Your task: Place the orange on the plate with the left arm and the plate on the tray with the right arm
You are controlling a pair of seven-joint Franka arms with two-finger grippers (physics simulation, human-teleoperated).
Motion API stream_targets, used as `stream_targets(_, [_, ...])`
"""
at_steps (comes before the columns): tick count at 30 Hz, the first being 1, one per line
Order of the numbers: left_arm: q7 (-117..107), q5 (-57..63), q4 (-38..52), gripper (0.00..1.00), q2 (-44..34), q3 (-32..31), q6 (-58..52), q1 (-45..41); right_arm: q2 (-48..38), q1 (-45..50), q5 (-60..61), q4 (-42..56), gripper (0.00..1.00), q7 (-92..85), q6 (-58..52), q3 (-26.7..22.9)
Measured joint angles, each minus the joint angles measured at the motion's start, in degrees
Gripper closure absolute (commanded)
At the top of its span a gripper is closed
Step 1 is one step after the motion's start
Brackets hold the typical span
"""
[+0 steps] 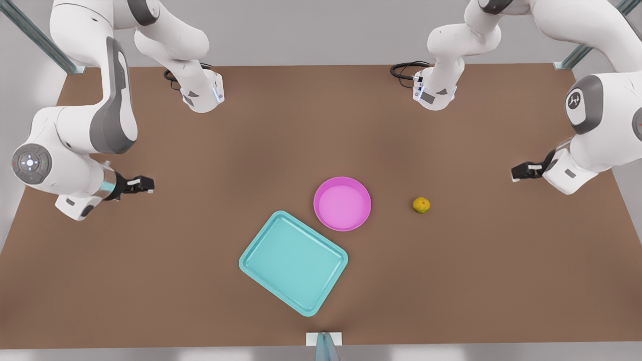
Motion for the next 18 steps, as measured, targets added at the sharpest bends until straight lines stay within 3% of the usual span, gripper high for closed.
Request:
stream_targets(2, [-0.23, -0.04, 0.00, 0.00, 1.09, 0.05, 0.71, -0.06, 0.06, 0.08, -0.11, 0.00, 0.00, -0.63, 1.22, 0.01])
stream_targets(5, [-0.65, -0.19, -2.22, 0.00, 12.00, 0.23, 2.15, -7.28, 0.08, 0.22, -0.19, 0.03, 0.00, -1.44, 2.44, 0.00])
stream_targets(7, [-1.32, -0.10, -11.83, 0.00, 16.08, 0.37, 7.71, -12.74, 0.11, 0.28, -0.22, 0.01, 0.00, -1.90, 2.98, -0.01])
stream_targets(9, [-2.19, -0.10, -26.55, 0.00, 13.19, 1.96, 17.85, -14.12, 0.16, 0.34, -0.23, 0.00, 0.00, -2.30, 3.37, -0.01])
stream_targets(11, [-2.96, -0.32, -35.05, 0.00, 11.00, 2.89, 28.88, -14.30, 0.17, 0.36, -0.24, -0.01, 0.00, -2.66, 3.64, 0.02])
stream_targets(18, [-5.01, -0.84, -41.24, 0.00, 9.36, 3.22, 47.94, -15.94, 0.28, 0.19, -0.25, -0.18, 0.00, -3.59, 4.11, 0.01])
